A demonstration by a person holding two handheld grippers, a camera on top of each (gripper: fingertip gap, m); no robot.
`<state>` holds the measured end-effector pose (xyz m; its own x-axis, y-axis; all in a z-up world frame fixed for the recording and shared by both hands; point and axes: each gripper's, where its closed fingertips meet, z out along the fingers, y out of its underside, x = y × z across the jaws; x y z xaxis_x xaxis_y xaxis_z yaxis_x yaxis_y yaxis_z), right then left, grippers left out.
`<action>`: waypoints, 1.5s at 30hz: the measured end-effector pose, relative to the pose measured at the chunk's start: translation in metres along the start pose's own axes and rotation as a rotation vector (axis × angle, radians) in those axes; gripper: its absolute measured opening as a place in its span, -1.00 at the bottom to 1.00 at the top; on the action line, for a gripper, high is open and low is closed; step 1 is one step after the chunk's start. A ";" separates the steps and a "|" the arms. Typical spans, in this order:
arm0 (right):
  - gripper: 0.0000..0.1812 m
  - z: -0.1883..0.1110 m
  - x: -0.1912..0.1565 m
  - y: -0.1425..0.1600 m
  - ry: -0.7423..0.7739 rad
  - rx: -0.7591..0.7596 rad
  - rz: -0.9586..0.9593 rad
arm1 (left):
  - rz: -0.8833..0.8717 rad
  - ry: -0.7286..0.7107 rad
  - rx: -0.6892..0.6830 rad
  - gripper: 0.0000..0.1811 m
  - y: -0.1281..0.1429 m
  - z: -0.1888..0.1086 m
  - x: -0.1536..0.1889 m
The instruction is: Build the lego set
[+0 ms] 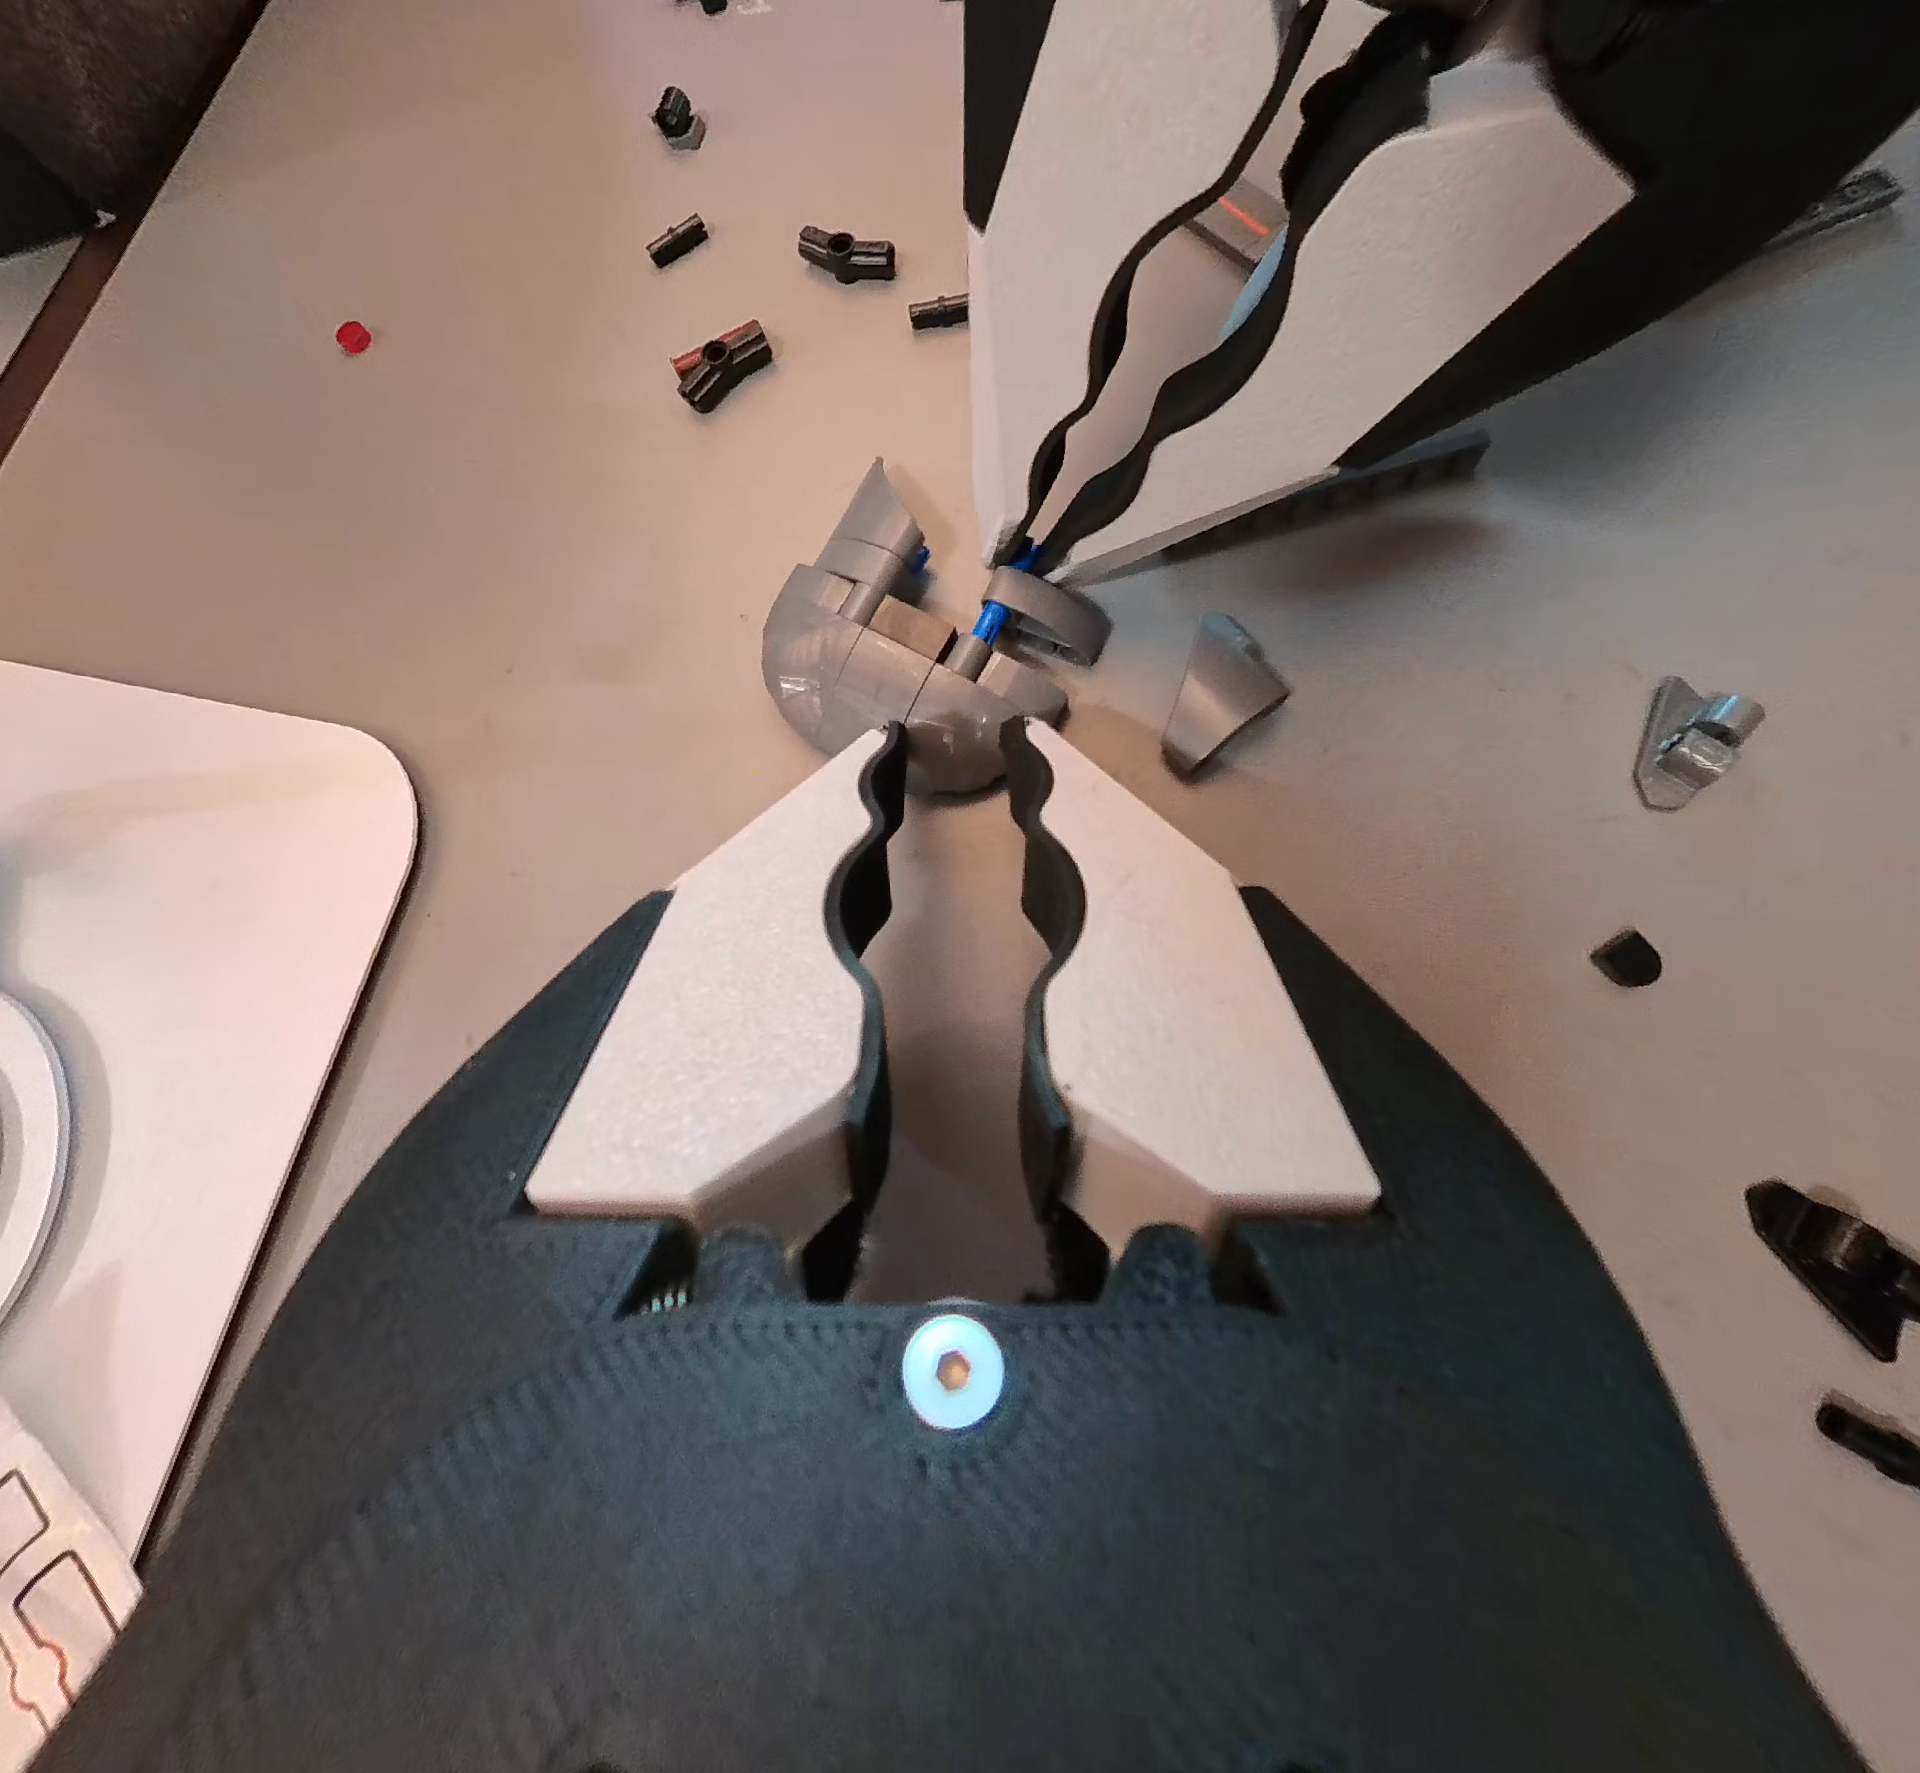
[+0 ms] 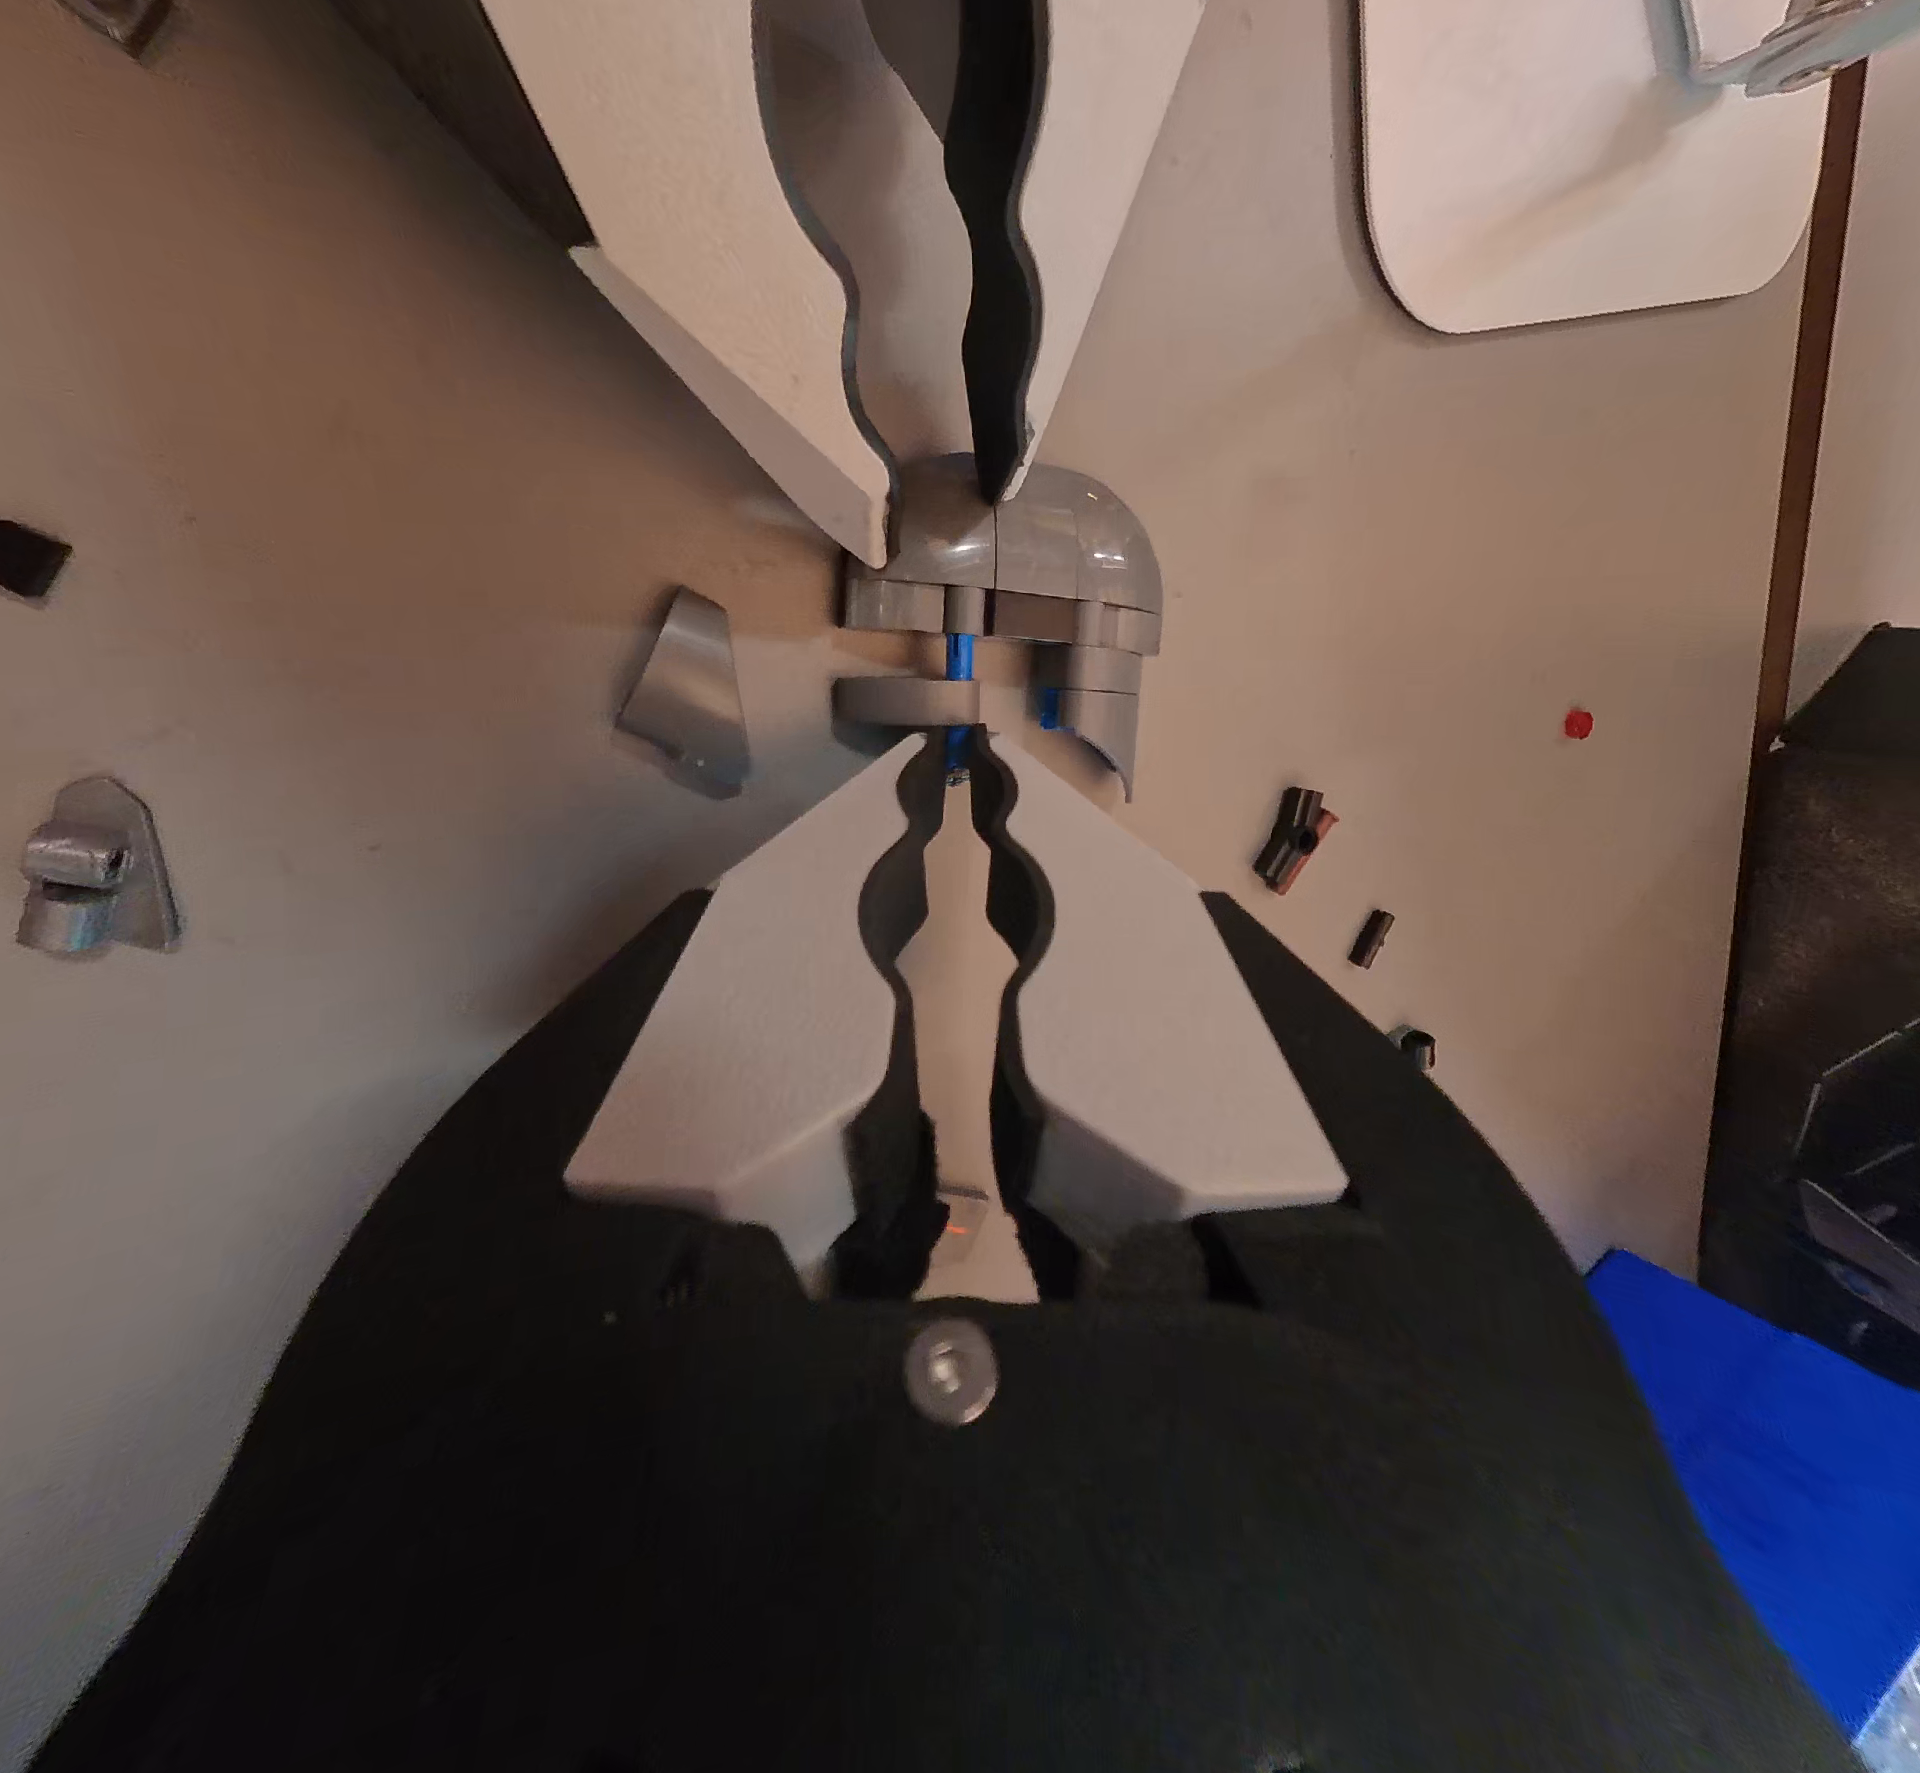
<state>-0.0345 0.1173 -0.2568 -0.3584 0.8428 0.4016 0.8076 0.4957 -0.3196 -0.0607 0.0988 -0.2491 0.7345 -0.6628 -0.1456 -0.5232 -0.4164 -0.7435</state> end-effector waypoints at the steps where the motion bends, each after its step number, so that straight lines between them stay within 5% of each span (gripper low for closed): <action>1: -0.98 0.000 0.000 0.000 0.001 -0.001 -0.002 | 0.000 0.000 0.000 -0.81 0.000 0.000 0.000; 30: -0.99 0.003 0.004 -0.002 0.028 -0.006 0.003 | -0.005 -0.016 0.002 -0.82 -0.001 0.001 -0.003; 36: -0.98 0.004 0.000 -0.011 0.013 0.039 0.021 | 0.050 -0.016 -0.016 -1.00 -0.002 0.007 0.006; 45: -0.98 0.000 0.003 -0.012 -0.009 0.088 0.065 | -0.029 0.029 0.075 -0.78 -0.008 -0.016 -0.007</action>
<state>-0.0457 0.1143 -0.2520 -0.3111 0.8753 0.3702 0.7851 0.4562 -0.4189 -0.0690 0.0970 -0.2319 0.7357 -0.6691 -0.1051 -0.4672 -0.3889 -0.7940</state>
